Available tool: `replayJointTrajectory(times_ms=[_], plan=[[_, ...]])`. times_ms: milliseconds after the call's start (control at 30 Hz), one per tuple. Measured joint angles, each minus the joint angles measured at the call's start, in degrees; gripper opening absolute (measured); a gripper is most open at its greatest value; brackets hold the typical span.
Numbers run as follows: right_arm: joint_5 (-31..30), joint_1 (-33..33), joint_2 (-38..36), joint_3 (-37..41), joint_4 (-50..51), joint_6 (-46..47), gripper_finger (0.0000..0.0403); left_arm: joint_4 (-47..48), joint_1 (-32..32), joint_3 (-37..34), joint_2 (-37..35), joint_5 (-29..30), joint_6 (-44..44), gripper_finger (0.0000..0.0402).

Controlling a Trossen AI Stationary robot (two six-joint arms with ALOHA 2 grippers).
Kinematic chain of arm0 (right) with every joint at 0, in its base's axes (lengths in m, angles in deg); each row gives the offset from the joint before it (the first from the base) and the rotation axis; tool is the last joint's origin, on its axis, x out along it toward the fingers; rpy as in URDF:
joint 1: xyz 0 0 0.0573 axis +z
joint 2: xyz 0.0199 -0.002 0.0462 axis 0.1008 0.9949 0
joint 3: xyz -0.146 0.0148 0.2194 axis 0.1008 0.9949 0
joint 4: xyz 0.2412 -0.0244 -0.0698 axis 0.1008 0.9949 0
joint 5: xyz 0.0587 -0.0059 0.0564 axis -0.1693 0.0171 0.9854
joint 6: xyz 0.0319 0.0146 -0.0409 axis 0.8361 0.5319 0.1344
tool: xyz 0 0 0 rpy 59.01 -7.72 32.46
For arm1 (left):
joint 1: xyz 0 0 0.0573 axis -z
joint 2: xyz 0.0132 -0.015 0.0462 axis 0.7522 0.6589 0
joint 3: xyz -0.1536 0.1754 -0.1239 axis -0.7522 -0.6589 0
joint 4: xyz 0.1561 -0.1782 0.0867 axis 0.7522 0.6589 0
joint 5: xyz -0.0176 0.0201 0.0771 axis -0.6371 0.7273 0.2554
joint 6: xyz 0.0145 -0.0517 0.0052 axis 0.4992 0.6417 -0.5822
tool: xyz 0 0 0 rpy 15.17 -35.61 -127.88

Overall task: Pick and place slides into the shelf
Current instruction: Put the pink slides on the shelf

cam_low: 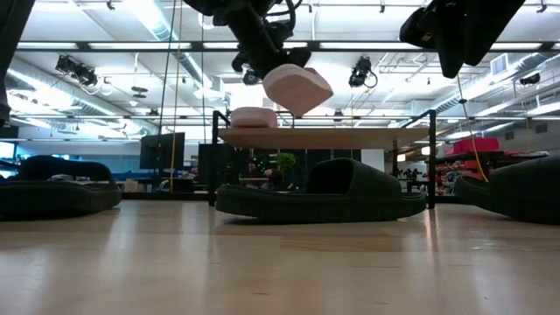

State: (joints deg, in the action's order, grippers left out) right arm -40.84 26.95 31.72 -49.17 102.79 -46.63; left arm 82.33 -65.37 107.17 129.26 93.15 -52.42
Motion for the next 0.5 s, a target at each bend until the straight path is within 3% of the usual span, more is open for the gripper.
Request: replayJointTrajectory(times_ms=[100,233,367,500], plan=[[-0.02,-0.02,0.0,0.0,-0.01,-0.06,0.0145,-0.14,-0.01,0.0,0.37,-0.06,0.31,0.0032],[-0.04,-0.04,0.0,0.02,0.0,-0.3,0.0145,-0.66,-0.74,-0.03,1.42,-1.01,1.35,0.0013],[-0.07,-0.04,0.0,0.02,-0.13,-0.49,0.0145,-3.48,-1.73,0.09,3.17,-5.03,1.71,0.0014],[-0.1,-0.04,0.0,0.02,-0.41,-0.49,0.0145,-3.94,-2.79,0.0,5.03,-5.54,1.12,0.0043]])
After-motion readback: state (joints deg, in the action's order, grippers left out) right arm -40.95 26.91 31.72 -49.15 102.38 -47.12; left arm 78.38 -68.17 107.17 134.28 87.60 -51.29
